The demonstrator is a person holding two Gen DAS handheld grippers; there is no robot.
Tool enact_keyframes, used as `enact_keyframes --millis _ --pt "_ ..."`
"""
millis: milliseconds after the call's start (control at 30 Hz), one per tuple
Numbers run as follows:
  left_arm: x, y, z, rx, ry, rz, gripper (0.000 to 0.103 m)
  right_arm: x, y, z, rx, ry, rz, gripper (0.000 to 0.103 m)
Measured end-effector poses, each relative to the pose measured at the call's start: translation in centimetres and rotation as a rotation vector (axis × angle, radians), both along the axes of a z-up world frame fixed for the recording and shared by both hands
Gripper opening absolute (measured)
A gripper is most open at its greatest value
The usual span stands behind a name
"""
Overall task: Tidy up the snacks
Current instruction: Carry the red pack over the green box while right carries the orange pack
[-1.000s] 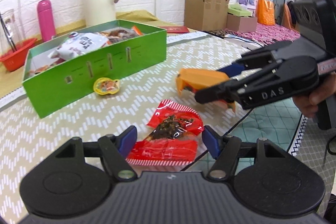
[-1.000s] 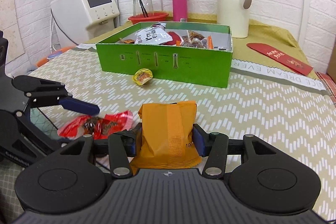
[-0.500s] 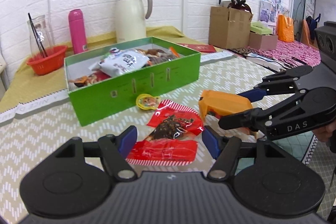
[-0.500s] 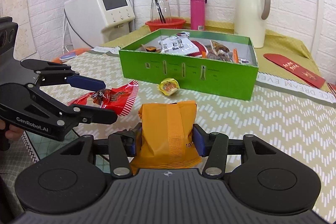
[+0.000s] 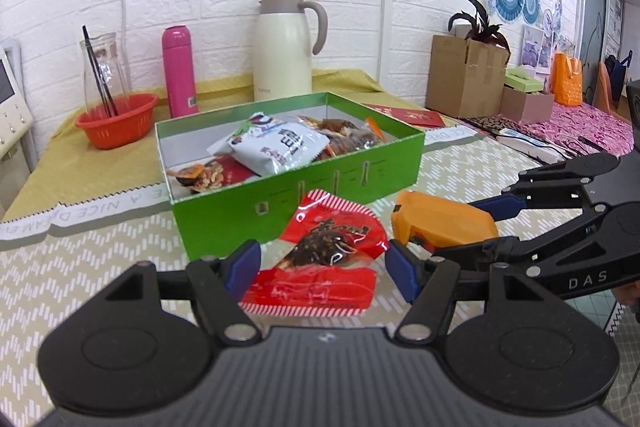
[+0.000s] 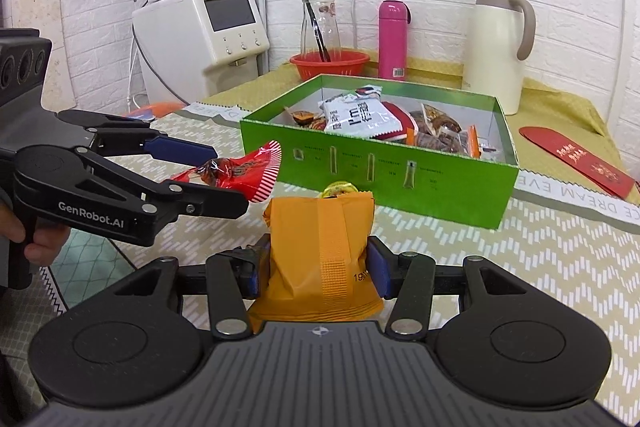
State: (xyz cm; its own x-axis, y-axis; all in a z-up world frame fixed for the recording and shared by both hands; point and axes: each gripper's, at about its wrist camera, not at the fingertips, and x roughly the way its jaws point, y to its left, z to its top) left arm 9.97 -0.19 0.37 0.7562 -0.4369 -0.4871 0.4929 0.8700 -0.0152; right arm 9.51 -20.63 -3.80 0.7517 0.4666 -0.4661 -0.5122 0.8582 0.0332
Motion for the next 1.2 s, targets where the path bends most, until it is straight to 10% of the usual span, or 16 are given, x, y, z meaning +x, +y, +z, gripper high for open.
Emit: enact_keyframes --millis 1200 --pt "13.6 -1.5 1.1 -0.006 -0.110 0.310 0.072 13.7 2.0 2.0 -0.010 -0.138 -0.347 0.083"
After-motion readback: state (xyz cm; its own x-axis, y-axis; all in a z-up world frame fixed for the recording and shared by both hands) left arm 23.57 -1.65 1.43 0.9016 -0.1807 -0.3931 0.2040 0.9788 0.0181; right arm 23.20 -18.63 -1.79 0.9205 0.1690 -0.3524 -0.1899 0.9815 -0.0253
